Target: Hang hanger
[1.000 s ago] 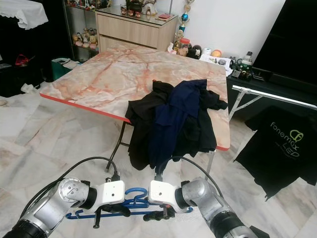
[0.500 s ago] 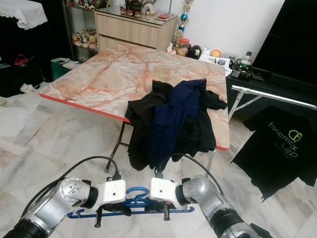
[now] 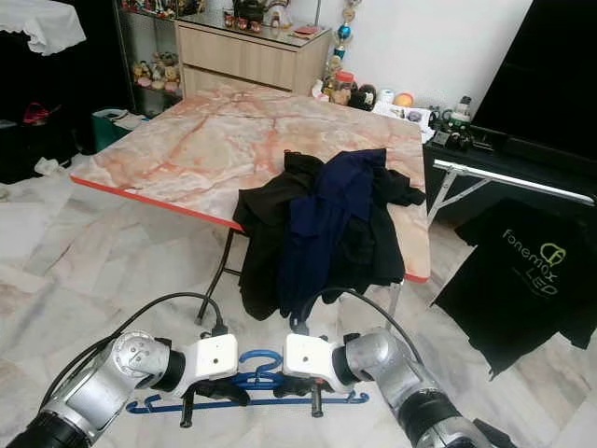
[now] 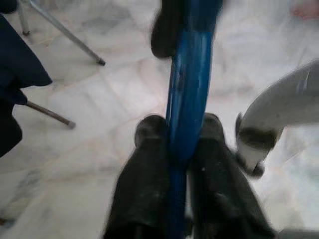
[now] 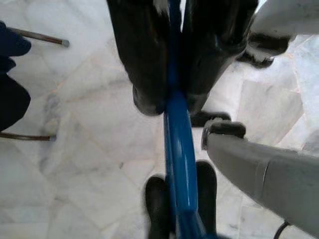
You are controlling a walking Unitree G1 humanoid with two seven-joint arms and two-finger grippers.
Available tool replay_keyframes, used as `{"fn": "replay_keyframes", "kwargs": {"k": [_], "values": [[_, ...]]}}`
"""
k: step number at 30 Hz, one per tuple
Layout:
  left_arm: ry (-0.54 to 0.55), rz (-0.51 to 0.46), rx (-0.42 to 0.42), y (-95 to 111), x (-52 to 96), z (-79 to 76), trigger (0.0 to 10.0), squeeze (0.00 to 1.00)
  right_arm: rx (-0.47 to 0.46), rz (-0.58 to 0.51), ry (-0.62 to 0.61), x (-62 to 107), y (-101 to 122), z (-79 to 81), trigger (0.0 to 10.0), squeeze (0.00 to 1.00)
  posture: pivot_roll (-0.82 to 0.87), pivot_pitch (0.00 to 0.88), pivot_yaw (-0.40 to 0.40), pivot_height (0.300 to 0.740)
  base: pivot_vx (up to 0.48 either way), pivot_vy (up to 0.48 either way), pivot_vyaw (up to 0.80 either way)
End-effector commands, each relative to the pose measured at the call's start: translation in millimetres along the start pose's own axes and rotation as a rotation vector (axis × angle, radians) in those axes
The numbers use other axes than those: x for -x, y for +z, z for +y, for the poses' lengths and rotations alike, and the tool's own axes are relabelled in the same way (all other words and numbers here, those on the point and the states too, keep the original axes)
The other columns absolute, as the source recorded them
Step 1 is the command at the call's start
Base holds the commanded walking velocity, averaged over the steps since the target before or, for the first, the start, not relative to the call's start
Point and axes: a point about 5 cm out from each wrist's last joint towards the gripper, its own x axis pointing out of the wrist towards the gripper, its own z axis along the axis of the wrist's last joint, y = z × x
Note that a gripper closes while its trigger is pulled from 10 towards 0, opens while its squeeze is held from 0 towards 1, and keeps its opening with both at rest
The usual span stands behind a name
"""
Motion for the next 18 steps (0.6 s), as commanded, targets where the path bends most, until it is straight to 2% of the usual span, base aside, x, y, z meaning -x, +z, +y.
{"fn": "replay_keyframes", "kwargs": {"k": [1, 9, 12, 13, 14, 16, 17, 18], "values": [[-0.051, -0.142, -0.063, 31.7, -1.9, -2.7, 10.0, 1.0, -0.004, -0.006, -0.002, -2.1, 2.2, -0.6, 0.0, 0.0, 0.23, 0.0, -0.156, 0.74, 0.0, 0.0, 0.0], [-0.151, -0.083, -0.012, 15.9, 21.4, -12.0, 10.0, 1.0, -0.037, -0.008, 0.038, 4.2, -8.7, 7.5, 0.0, 0.0, 0.22, 0.0, -0.157, 0.74, 0.0, 0.0, 0.0], [-0.211, -0.015, 0.032, -1.9, 38.0, -23.4, 10.0, 1.0, -0.077, -0.001, 0.037, 8.9, -17.8, 12.6, 0.0, 0.0, 0.21, 0.0, -0.156, 0.74, 0.0, 0.0, 0.0], [-0.223, 0.044, 0.055, -15.5, 46.4, -29.5, 10.0, 1.0, -0.112, 0.015, 0.026, 12.8, -27.6, 16.7, 0.0, 0.0, 0.22, 0.0, -0.157, 0.74, 0.0, 0.0, 0.0], [-0.223, 0.044, 0.055, -15.5, 46.4, -29.5, 10.0, 1.0, -0.112, 0.015, 0.026, 12.8, -27.6, 16.7, 0.0, 0.0, 0.22, 0.0, -0.157, 0.74, 0.0, 0.0, 0.0], [-0.209, 0.1, 0.077, -29.1, 52.6, -32.9, 10.0, 1.0, -0.149, 0.032, 0.006, 17.0, -38.0, 20.7, 0.0, 0.0, 0.21, 0.0, -0.155, 0.74, 0.0, 0.0, 0.0], [-0.178, 0.129, 0.1, -38.8, 55.8, -33.4, 10.0, 1.0, -0.192, 0.033, -0.018, 20.4, -45.7, 23.2, 0.0, 0.0, 0.21, 0.0, -0.154, 0.74, 0.0, 0.0, 0.0], [-0.093, 0.172, 0.154, -55.8, 58.9, -31.8, 10.0, 1.0, -0.278, 0.022, -0.064, 26.1, -58.0, 27.6, 0.0, 0.0, 0.21, 0.0, -0.15, 0.74, 0.0, 0.0, 0.0]]}}
